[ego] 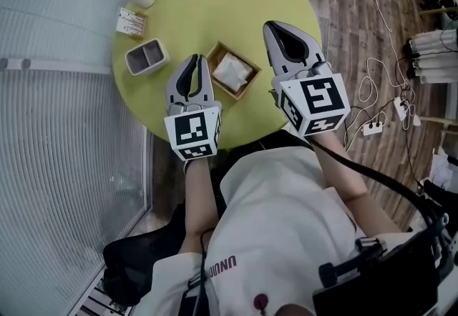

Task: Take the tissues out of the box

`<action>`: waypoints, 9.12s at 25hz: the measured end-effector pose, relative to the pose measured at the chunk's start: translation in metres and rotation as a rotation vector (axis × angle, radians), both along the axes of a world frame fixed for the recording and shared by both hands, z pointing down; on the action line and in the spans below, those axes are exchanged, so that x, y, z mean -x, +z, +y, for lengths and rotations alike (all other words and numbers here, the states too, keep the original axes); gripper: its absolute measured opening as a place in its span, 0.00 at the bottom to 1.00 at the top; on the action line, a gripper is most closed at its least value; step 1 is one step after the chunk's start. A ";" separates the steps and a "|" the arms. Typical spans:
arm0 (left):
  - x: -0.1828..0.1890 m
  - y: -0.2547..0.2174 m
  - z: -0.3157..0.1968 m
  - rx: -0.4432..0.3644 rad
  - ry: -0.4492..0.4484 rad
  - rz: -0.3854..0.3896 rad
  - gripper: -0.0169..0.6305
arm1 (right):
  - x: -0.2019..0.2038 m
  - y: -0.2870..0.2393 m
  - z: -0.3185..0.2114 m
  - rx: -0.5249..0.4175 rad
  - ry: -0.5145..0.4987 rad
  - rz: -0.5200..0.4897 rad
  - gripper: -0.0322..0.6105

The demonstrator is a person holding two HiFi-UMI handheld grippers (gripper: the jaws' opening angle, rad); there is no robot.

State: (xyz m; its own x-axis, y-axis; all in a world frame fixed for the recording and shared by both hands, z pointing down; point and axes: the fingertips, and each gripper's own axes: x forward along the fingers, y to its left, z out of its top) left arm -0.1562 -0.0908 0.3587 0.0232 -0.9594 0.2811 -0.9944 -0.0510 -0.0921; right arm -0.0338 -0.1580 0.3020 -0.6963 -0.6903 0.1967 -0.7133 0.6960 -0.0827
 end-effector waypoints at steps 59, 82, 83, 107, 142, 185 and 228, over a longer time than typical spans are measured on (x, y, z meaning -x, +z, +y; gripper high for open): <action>-0.040 0.174 -0.008 0.577 0.387 -0.022 0.32 | -0.003 0.035 -0.020 0.078 0.084 0.087 0.08; -0.041 0.196 -0.007 0.729 0.462 -0.150 0.23 | -0.002 0.040 -0.025 0.087 0.083 0.089 0.08; -0.041 0.197 -0.006 0.733 0.467 -0.160 0.23 | -0.001 0.040 -0.025 0.087 0.082 0.089 0.08; -0.036 0.197 -0.010 0.755 0.457 -0.252 0.06 | -0.013 0.038 -0.026 0.099 0.088 0.077 0.08; -0.031 0.160 -0.008 0.645 0.414 -0.085 0.04 | 0.000 0.035 -0.020 0.088 0.075 0.088 0.08; -0.025 0.125 -0.003 0.587 0.370 -0.072 0.04 | 0.003 0.033 -0.012 0.093 0.073 0.082 0.08; -0.020 0.077 -0.015 0.422 0.324 -0.010 0.04 | 0.001 0.033 -0.008 0.082 0.078 0.097 0.08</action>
State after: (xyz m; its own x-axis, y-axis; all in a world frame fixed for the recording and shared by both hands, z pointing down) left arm -0.1362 -0.1056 0.4356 0.2953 -0.7065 0.6432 -0.9206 -0.3905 -0.0063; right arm -0.0347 -0.1657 0.3350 -0.6160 -0.7207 0.3181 -0.7725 0.6316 -0.0649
